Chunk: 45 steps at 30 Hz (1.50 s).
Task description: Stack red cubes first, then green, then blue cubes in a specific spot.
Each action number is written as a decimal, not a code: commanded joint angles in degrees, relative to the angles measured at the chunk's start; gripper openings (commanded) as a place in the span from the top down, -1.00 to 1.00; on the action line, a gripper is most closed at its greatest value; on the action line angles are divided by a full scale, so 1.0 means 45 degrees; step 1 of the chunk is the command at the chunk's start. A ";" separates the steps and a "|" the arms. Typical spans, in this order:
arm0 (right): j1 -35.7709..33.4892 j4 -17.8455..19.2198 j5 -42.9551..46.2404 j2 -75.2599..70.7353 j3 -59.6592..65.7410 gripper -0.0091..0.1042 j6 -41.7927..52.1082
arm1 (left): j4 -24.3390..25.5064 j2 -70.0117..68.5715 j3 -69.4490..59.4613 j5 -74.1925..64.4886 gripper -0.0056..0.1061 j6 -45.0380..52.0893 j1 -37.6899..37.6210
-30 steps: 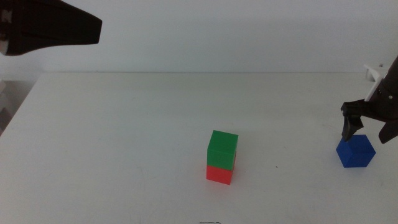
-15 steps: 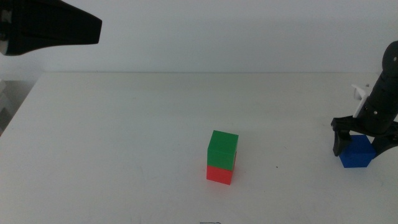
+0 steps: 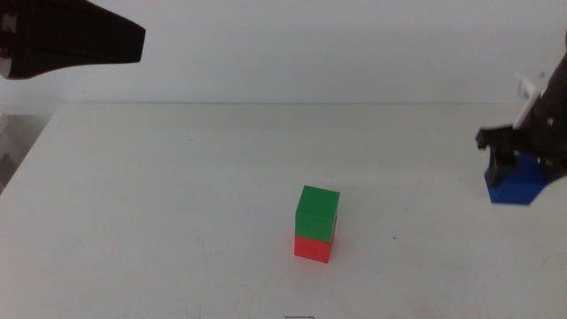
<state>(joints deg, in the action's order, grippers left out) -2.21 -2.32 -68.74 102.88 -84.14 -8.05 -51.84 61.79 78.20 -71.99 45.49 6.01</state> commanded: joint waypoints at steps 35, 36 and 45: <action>-0.7681 -0.0595 -0.1212 0.1028 -0.4858 0.86 -0.6642 | -0.0709 -0.0172 0.0277 0.0160 -0.77 -0.0107 -0.0111; -0.7733 -0.0534 -0.1212 0.1105 -0.4858 0.86 -0.6794 | -0.0709 -0.0172 0.0277 0.0160 -0.77 -0.0107 -0.0111; -0.7733 -0.0240 -0.1212 0.1280 -0.4858 0.86 -0.7205 | -0.0709 -0.0172 0.0277 0.0160 -0.77 -0.0107 -0.0111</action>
<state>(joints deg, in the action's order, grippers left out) -37.09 -4.42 -70.87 111.78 -104.06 -40.04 -51.80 61.79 78.20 -71.99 45.44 5.90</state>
